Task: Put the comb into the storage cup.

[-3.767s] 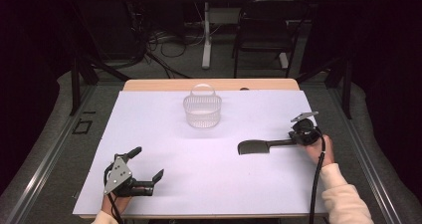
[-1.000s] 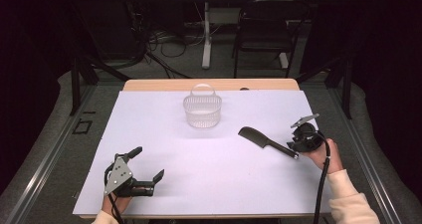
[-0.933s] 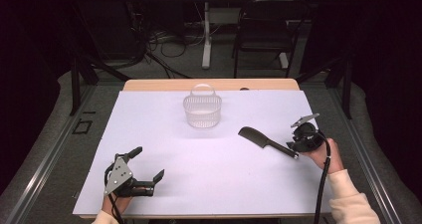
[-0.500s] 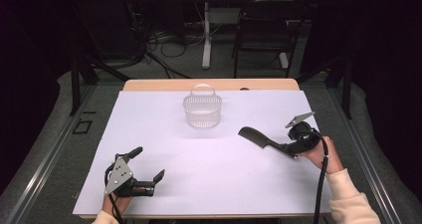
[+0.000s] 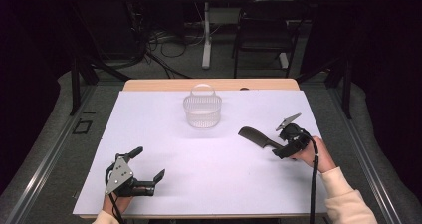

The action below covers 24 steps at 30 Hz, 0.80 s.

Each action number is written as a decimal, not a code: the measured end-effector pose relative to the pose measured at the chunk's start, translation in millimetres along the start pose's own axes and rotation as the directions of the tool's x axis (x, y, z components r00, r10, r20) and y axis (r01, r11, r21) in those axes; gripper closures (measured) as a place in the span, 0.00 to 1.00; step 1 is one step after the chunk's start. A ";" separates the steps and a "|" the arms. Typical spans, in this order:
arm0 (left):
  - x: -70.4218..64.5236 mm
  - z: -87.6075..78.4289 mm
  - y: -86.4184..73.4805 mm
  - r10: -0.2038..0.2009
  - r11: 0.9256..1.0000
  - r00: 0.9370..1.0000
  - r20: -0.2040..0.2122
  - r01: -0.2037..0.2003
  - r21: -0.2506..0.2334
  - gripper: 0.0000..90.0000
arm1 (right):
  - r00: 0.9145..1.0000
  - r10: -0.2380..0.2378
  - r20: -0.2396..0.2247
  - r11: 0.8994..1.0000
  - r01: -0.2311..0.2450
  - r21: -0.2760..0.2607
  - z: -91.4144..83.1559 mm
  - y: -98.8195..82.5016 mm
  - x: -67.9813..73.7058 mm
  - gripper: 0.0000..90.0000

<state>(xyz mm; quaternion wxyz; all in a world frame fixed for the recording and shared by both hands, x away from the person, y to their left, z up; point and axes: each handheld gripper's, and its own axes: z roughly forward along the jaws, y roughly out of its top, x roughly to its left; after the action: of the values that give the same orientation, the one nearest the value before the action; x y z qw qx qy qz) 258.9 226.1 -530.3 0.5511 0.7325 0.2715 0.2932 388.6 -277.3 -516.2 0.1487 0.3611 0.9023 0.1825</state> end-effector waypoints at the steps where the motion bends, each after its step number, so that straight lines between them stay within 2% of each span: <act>1: 0.1 0.0 0.0 0.000 1.000 1.000 0.000 0.000 0.000 0.00 | 1.000 -0.015 0.003 1.000 0.015 0.004 1.2 1.4 -0.3 0.33; 7: 0.6 0.0 -0.2 0.000 1.000 1.000 -0.001 0.000 0.001 0.00 | 0.998 -0.066 -0.003 0.996 0.066 0.053 8.2 13.1 1.7 0.49; 9: 0.8 -0.2 -0.3 -0.001 1.000 1.000 -0.001 0.001 0.001 0.00 | 0.998 -0.059 -0.013 0.995 0.060 0.077 9.5 17.1 2.8 0.52; 11: 0.8 -0.2 -0.3 0.000 1.000 1.000 -0.001 0.000 0.001 0.00 | 0.997 -0.081 -0.016 0.993 0.082 0.082 12.5 21.1 1.9 0.56; 12: 0.8 -0.2 -0.2 0.000 1.000 1.000 -0.001 0.000 0.001 0.00 | 0.997 -0.077 -0.016 0.993 0.078 0.089 13.6 22.7 2.8 0.57; 15: 0.8 -0.1 -0.3 0.000 1.000 1.000 0.000 0.000 0.002 0.00 | 0.994 -0.106 -0.024 0.986 0.109 0.125 16.0 27.8 2.3 0.62; 24: 0.9 -0.3 -0.2 0.000 1.000 1.000 0.000 0.000 0.000 0.00 | 0.990 -0.133 -0.046 0.970 0.139 0.198 23.9 37.1 0.7 0.71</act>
<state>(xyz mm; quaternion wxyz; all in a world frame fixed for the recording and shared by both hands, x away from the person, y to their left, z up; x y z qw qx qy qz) 259.2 226.9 -530.4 0.5510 0.7326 0.2716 0.2931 419.8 -246.5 -521.4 0.1091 0.3085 0.9411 0.0855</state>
